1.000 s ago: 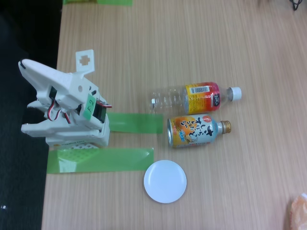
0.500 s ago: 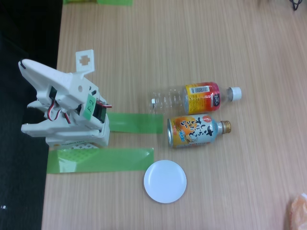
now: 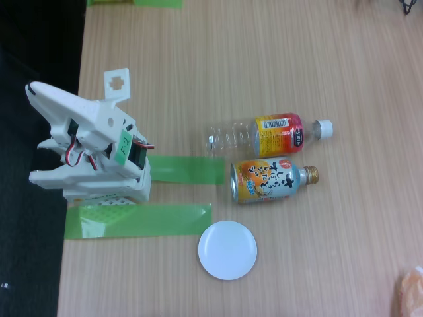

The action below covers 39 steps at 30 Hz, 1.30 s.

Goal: Pick up the plastic bottle and stand it up on the white place

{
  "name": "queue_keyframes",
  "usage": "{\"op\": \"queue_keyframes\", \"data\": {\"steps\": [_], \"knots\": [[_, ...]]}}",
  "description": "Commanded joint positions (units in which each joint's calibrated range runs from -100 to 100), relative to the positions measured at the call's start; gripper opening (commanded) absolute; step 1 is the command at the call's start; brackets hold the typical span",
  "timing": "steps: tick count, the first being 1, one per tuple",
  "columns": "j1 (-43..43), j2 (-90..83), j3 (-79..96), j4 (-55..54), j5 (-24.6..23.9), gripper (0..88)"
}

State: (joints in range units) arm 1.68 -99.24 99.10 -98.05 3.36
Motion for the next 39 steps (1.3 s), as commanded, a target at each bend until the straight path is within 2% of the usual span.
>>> {"op": "queue_keyframes", "data": {"steps": [1,39], "knots": [[-0.2,0.2,0.3,-1.4,-0.1,1.1],[-0.1,0.3,0.3,-1.2,-0.1,1.5]]}}
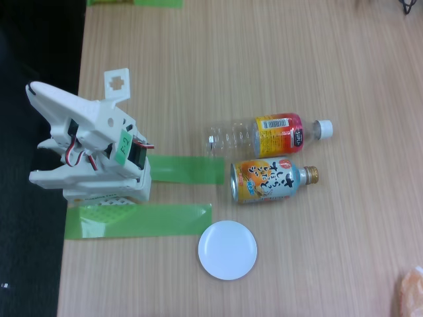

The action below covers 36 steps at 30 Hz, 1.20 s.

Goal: Pick up the plastic bottle and stand it up on the white place

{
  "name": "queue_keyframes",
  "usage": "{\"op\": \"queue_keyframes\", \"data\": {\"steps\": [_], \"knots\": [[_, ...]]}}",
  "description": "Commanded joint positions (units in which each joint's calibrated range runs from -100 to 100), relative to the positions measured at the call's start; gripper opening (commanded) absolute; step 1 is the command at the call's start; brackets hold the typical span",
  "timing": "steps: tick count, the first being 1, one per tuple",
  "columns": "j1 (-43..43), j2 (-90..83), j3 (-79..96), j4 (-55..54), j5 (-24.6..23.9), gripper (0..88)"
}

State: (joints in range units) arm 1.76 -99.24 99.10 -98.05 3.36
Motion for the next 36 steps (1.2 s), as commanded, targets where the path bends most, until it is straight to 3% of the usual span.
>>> {"op": "queue_keyframes", "data": {"steps": [1,7,9,15,22,25,36], "knots": [[-0.3,0.2,0.3,-1.3,-0.1,1.5],[-0.3,0.5,0.3,-0.2,-0.1,1.6],[0.0,0.3,0.2,4.9,0.0,1.6],[0.3,0.3,-8.4,29.9,0.5,1.6],[0.2,0.3,-26.5,70.8,0.5,1.6],[0.2,0.2,-29.3,81.6,0.4,1.6],[0.2,0.1,-28.3,83.6,0.4,1.4]]}}
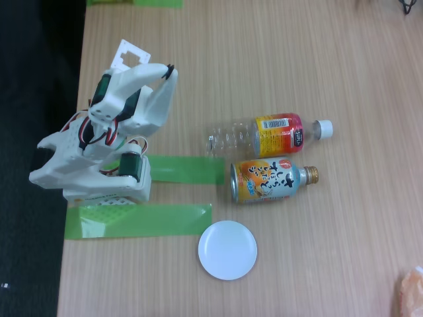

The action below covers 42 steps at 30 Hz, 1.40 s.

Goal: Pick up the plastic bottle and stand it up on the white place

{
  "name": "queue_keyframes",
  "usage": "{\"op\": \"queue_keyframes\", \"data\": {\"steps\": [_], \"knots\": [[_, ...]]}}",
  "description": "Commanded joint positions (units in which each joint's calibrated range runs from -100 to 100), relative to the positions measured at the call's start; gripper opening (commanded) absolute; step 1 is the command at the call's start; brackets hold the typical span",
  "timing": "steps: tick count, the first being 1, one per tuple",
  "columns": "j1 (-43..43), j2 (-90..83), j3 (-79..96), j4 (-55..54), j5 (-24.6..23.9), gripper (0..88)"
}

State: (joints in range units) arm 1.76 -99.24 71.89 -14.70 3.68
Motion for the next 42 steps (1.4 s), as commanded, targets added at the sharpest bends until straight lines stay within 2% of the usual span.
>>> {"op": "queue_keyframes", "data": {"steps": [1,21,23,28,31,42], "knots": [[0.2,0.1,-1.1,0.3,0.1,1.3],[-0.1,0.5,-5.4,1.8,0.1,1.6],[0.1,0.7,-8.3,6.0,0.1,1.6],[-0.3,0.8,-21.1,26.4,-0.2,1.7],[-0.3,1.3,-26.9,34.3,-0.1,1.7],[0.2,22.5,-47.6,35.8,0.1,1.7]]}}
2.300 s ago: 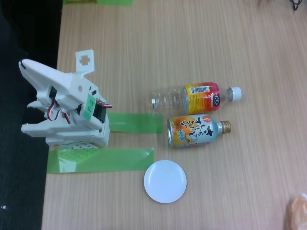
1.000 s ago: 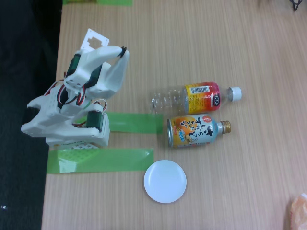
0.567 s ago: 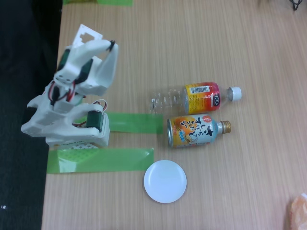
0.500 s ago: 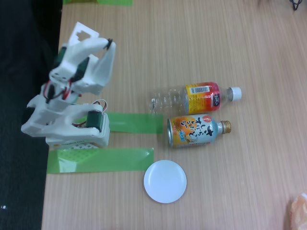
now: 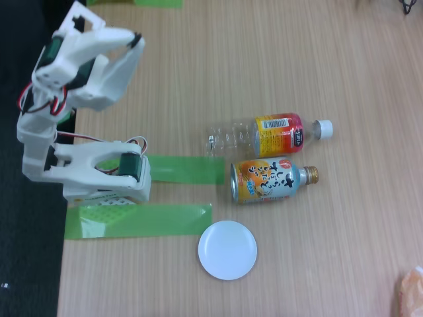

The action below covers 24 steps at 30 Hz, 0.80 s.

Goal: Pick up the plastic bottle and stand it up on the white place

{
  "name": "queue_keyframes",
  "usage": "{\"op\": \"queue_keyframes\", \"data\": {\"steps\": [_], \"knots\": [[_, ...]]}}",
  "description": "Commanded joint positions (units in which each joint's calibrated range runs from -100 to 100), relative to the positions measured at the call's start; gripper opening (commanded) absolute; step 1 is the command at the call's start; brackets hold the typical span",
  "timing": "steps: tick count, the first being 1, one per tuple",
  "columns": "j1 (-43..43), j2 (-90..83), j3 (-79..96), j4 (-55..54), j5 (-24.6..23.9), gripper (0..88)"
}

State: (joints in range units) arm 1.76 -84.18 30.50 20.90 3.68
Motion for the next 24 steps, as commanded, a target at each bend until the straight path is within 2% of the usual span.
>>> {"op": "queue_keyframes", "data": {"steps": [1,11,24], "knots": [[0.2,9.9,-8.5,0.2,0.1,1.7],[0.2,26.8,-22.9,0.1,0.1,1.7],[-0.2,29.3,-25.3,0.1,0.1,1.7]]}}
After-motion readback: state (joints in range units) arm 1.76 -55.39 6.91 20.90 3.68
